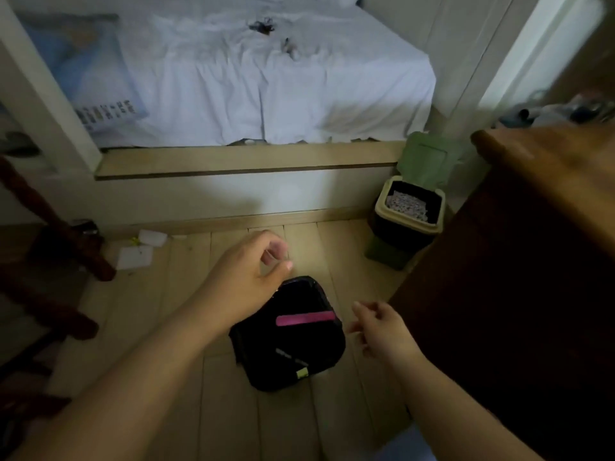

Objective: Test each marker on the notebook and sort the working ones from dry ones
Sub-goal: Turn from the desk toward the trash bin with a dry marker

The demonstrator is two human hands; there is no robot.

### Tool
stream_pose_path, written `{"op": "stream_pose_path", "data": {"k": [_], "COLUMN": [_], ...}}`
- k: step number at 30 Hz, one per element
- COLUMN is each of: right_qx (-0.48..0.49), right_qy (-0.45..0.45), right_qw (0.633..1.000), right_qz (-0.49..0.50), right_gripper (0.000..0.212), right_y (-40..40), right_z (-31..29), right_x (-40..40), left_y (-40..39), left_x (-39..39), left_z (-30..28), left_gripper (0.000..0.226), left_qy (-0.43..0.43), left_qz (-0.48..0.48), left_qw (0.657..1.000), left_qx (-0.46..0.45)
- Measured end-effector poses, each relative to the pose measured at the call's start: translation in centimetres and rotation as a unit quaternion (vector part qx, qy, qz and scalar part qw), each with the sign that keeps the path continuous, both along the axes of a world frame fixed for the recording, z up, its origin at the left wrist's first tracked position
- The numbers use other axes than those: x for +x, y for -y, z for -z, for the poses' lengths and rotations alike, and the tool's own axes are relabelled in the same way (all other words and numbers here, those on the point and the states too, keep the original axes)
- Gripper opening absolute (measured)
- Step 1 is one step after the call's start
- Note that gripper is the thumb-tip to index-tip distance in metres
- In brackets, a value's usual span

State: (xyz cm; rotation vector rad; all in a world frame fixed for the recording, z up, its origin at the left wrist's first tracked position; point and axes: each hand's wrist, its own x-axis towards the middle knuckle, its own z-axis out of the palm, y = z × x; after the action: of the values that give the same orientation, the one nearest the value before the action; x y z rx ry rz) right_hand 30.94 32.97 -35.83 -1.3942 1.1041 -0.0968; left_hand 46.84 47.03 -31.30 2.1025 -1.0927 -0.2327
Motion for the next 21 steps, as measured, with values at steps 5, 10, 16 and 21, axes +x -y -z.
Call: {"op": "stream_pose_path", "data": {"k": [5, 10, 16, 21], "right_qx": [-0.029, -0.089, -0.213, -0.303], "right_qy": [-0.030, -0.011, 0.035, 0.051], "right_qw": [0.998, 0.992, 0.972, 0.952], "right_qz": [-0.045, -0.084, -0.096, -0.003], "right_gripper": [0.016, 0.015, 0.012, 0.012], "right_y": [-0.1, 0.9, 2.4, 4.6], "right_z": [0.4, -2.7, -9.2, -15.6], "right_x": [-0.3, -3.1, -9.6, -19.2], "left_y": [-0.6, 0.8, 6.1, 13.4], "left_x": [0.7, -0.8, -5.2, -14.3], "left_z": [1.1, 0.0, -3.5, -8.6], "left_gripper": [0.014, 0.013, 0.011, 0.010], "left_qy": [-0.004, 0.000, 0.009, 0.039], "left_qz": [-0.006, 0.016, 0.092, 0.233], "left_qw": [1.000, 1.000, 0.994, 0.968], "left_qx": [0.015, -0.007, -0.057, -0.088]}}
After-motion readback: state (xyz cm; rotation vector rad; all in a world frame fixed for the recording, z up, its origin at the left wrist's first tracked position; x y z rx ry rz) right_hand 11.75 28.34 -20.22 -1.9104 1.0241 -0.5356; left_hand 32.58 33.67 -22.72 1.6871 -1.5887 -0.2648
